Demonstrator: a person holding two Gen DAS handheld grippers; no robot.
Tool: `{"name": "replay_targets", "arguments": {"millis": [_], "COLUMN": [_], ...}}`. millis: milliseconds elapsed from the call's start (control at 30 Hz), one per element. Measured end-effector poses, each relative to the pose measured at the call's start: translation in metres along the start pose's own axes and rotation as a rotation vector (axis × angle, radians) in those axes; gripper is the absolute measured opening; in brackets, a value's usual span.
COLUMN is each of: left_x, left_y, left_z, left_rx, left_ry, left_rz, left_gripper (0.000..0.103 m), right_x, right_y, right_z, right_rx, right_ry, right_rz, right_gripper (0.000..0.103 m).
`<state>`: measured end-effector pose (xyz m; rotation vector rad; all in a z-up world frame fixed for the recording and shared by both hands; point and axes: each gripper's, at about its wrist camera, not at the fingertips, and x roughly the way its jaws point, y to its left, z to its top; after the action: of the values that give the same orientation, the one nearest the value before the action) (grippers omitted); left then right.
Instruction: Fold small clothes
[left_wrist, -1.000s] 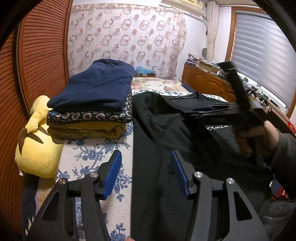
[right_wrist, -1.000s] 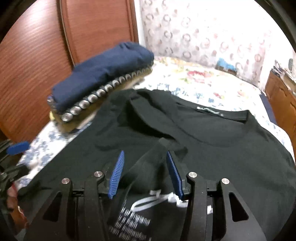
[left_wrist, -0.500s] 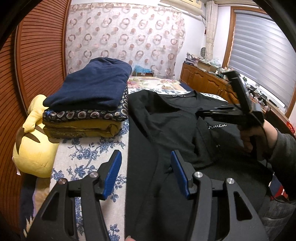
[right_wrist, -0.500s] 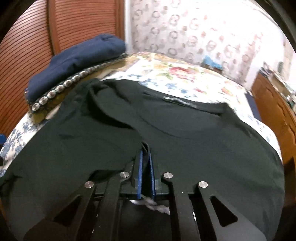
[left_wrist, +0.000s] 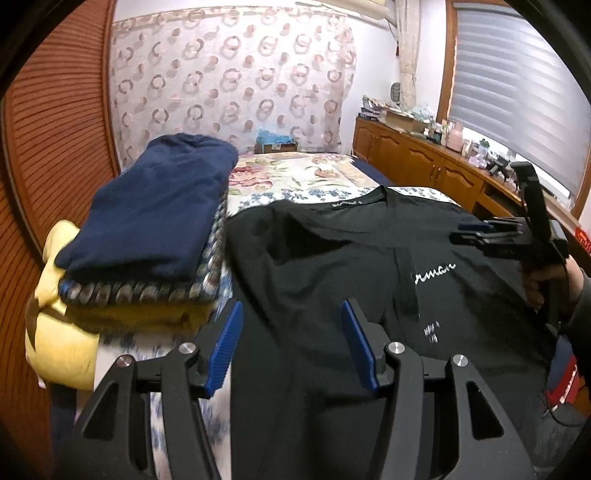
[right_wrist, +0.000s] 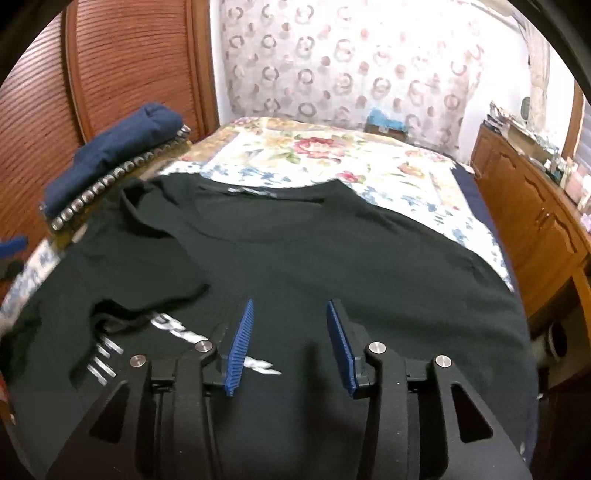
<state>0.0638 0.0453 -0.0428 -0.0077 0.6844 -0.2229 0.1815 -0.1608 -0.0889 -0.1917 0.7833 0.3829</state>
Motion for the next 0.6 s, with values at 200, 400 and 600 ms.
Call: {"name": "replay_targets", "arguments": {"millis": [200, 400, 600], "left_x": [0.034, 0.072, 0.105], "left_y": [-0.010, -0.003, -0.001], "left_z": [0.038, 0.067, 0.080], "left_rx": [0.062, 0.074, 0.071], "left_ry": [0.035, 0.083, 0.136], "left_rz": [0.013, 0.044, 0.069], "left_gripper": [0.054, 0.054, 0.050], "right_x": [0.012, 0.019, 0.019], "right_y": [-0.029, -0.040, -0.041], "right_z": [-0.014, -0.023, -0.025], "right_rx": [-0.025, -0.039, -0.031], "right_ry": [0.056, 0.060, 0.058], "right_rz": [0.010, 0.038, 0.052], "right_gripper": [0.041, 0.042, 0.042]}}
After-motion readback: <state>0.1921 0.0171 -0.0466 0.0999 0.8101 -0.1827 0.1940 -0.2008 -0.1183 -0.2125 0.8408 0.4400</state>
